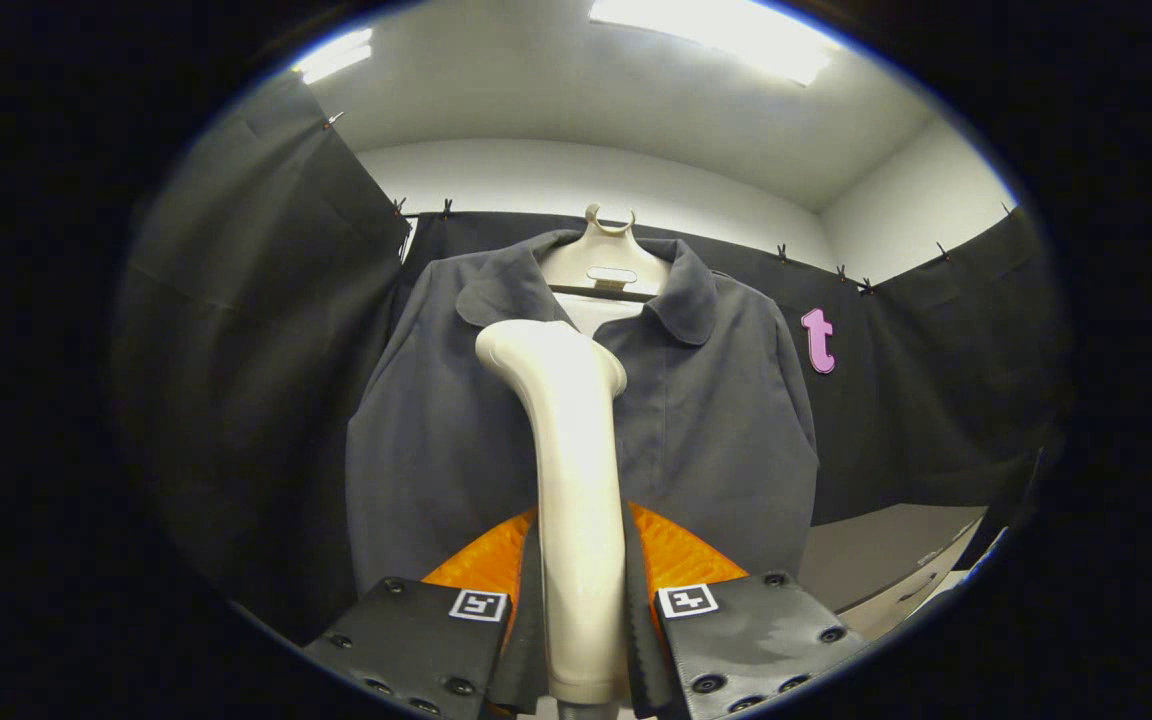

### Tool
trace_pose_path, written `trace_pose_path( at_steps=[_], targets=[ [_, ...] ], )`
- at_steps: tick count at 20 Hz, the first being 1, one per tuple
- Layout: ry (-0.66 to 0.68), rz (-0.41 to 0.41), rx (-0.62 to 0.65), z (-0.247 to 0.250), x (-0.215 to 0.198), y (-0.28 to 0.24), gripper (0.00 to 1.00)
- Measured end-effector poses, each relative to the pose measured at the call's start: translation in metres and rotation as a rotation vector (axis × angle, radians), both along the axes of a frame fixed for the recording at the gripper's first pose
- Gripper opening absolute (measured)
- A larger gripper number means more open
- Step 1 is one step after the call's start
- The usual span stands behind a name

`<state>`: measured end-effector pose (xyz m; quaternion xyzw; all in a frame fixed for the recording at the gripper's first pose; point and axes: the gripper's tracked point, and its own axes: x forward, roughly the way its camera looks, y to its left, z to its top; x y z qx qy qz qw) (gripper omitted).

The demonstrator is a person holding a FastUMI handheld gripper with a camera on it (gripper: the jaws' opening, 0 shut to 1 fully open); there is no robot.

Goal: Iron the clothes twice with a garment steamer, once on the left side and once on the right side.

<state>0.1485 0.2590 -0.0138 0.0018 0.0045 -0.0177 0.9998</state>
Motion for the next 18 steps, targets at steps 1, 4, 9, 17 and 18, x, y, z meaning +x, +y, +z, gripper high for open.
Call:
trace_pose_path(
  at_steps=[1, 4, 9, 17, 18],
  targets=[
    [0.009, -0.005, 0.003, -0.004, -0.003, -0.001, 0.41],
    [0.02, -0.013, 0.008, -0.014, -0.01, -0.003, 0.41],
    [0.056, -0.011, -0.002, -0.034, -0.023, -0.002, 0.41],
    [0.133, 0.005, -0.019, -0.076, -0.052, 0.004, 0.41],
    [0.145, 0.007, -0.02, -0.083, -0.056, 0.006, 0.41]
  ],
)
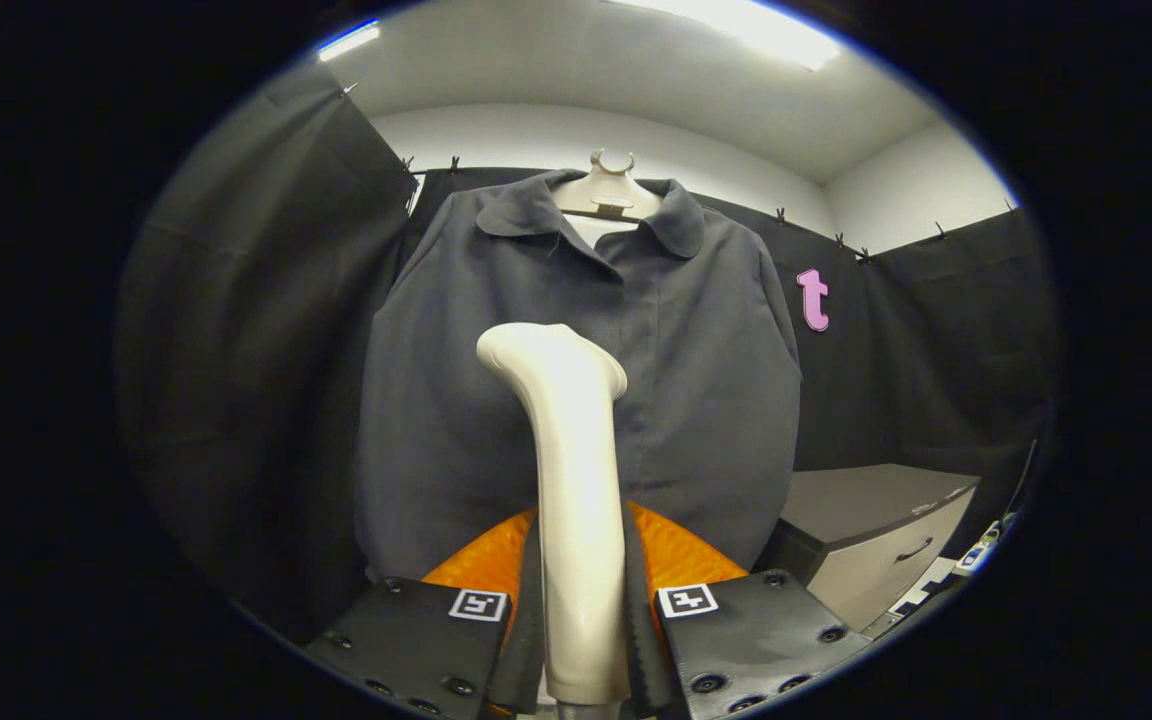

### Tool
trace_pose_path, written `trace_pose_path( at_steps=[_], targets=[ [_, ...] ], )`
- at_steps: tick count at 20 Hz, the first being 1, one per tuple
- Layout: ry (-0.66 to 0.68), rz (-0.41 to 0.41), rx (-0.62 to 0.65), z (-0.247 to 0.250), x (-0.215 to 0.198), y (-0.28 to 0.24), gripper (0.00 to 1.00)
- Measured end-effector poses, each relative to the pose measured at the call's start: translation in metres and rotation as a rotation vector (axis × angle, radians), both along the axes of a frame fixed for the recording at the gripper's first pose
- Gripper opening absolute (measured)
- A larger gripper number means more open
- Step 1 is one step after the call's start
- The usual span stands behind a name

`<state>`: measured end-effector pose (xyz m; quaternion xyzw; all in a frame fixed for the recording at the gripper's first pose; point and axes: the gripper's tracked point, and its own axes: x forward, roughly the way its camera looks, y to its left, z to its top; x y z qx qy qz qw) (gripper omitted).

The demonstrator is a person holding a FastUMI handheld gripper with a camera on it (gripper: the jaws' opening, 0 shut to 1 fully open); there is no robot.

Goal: Iron the clothes twice with a garment steamer, once on the left side and once on the right side.

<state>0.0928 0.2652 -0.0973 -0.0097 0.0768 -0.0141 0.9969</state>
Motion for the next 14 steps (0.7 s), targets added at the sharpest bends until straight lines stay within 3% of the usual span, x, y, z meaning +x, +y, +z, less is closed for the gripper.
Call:
trace_pose_path(
  at_steps=[14],
  targets=[
    [0.155, 0.038, -0.032, -0.086, -0.058, 0.015, 0.41]
  ],
)
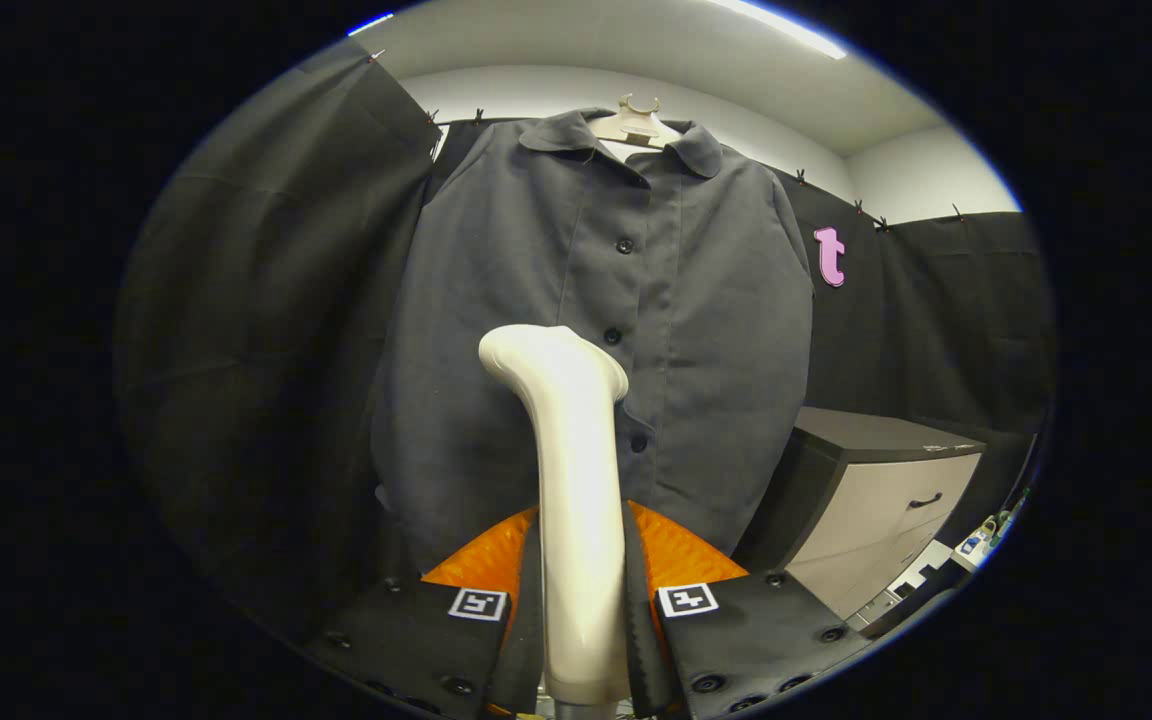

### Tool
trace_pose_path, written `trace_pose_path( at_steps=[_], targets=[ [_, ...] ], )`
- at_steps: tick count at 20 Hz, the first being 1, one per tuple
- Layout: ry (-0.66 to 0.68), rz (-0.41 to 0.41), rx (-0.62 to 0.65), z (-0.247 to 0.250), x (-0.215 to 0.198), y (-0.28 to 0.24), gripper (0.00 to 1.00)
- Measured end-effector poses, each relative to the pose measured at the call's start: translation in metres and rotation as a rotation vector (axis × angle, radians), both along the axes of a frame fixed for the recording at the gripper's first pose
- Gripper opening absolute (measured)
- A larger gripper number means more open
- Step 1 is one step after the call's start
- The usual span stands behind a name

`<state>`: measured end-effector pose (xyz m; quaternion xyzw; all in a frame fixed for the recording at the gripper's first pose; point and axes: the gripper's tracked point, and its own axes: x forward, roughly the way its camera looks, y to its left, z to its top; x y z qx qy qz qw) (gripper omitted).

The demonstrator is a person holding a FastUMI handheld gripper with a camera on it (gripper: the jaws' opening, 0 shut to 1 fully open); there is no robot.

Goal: Iron the clothes twice with a garment steamer, once on the left side and once on the right side.

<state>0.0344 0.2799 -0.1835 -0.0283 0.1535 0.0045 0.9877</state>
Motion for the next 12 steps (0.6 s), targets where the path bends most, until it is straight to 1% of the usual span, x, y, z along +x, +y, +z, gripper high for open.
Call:
trace_pose_path(
  at_steps=[4, 10, 12],
  targets=[
    [0.022, 0.019, -0.005, -0.012, -0.007, 0.006, 0.41],
    [0.077, 0.025, -0.022, -0.034, -0.024, 0.009, 0.41],
    [0.088, 0.024, -0.046, -0.04, -0.028, 0.007, 0.41]
  ],
)
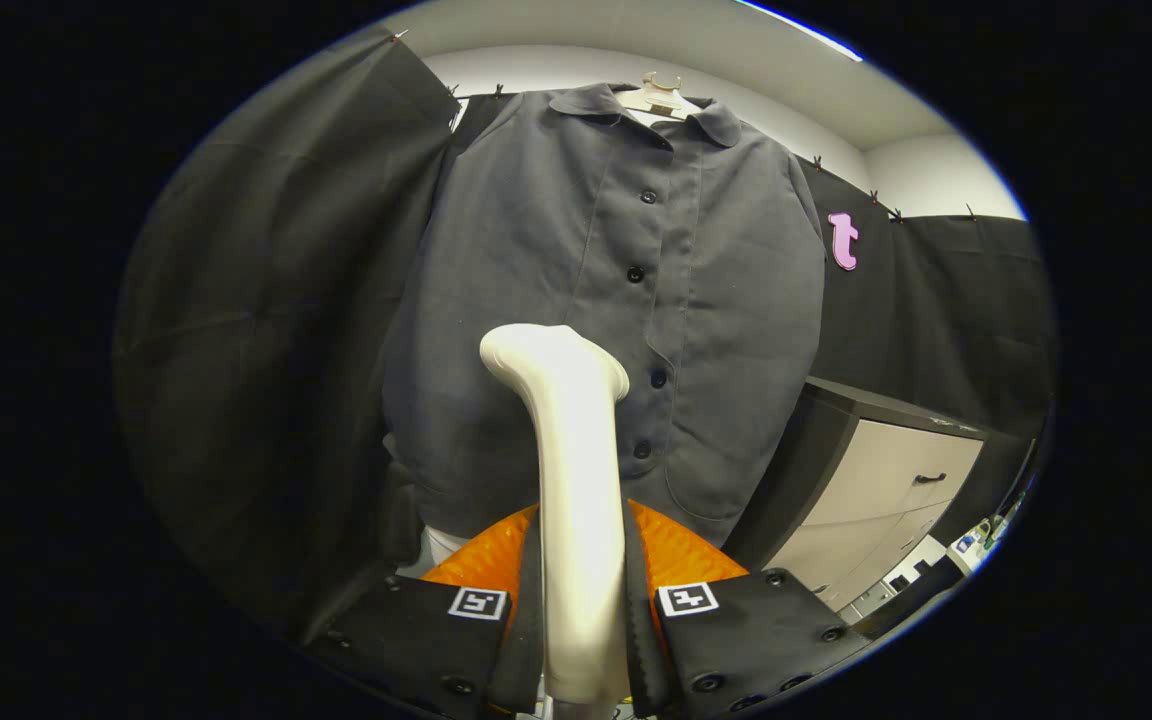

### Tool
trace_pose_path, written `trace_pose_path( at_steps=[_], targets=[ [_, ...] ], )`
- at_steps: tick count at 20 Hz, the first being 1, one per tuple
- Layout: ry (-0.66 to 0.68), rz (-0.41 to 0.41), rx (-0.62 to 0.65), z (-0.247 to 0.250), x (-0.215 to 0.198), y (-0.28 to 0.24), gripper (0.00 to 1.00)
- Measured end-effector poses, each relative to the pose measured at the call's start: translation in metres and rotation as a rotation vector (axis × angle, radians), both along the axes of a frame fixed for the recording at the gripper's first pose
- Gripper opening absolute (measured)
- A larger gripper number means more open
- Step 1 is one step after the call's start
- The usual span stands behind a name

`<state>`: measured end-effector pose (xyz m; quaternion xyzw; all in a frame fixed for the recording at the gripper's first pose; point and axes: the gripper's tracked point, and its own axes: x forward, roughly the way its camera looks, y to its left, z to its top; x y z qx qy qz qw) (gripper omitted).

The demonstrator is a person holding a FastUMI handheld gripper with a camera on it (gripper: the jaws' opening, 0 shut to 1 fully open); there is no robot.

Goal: Iron the clothes twice with a garment steamer, once on the left side and once on the right side.

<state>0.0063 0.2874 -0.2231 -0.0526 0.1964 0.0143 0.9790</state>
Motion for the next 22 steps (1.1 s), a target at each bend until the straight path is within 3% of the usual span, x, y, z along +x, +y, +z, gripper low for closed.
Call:
trace_pose_path(
  at_steps=[5, 15, 22],
  targets=[
    [-0.035, 0.017, -0.004, 0.022, -0.008, -0.001, 0.41],
    [-0.244, -0.028, -0.02, 0.138, -0.005, -0.027, 0.41],
    [-0.332, -0.059, 0.031, 0.192, -0.001, -0.043, 0.41]
  ],
)
